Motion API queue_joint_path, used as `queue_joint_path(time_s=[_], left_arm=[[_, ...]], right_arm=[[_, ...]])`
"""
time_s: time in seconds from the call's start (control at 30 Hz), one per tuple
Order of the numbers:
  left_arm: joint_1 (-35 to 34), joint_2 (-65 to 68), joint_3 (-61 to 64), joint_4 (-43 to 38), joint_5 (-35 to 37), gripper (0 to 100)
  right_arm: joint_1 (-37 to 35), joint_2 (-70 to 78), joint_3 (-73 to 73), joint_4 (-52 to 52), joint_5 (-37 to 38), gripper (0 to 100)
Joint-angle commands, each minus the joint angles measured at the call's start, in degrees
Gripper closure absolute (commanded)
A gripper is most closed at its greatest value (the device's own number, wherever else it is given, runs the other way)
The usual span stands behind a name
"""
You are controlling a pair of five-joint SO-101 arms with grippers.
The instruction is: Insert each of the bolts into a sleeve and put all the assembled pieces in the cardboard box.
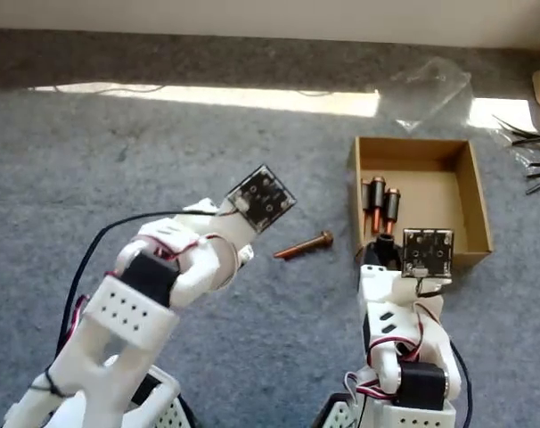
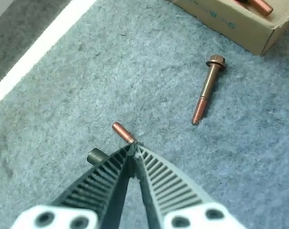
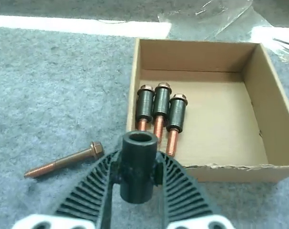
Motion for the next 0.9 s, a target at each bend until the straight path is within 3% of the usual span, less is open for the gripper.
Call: queue_joint_path(time_s=[0.0, 0.4, 0.7, 0.87], left_arm=[[0.9, 9.6, -8.0, 0.0, -0.4, 99], [0.9, 34.4, -24.7, 0.4, -0.4, 99], [5.1, 44.7, -31.7, 1.0, -0.4, 99], [4.9, 51.6, -37.7, 4.3, -0.4, 99]], right_arm=[[3.8, -0.4, -0.6, -2.2, -0.6, 99.4], [15.3, -0.4, -0.2, -6.1, -0.6, 99.4], [17.3, -0.4, -0.1, -6.4, -0.5, 99.4], [21.8, -0.4, -0.1, -6.5, -0.6, 99.4]])
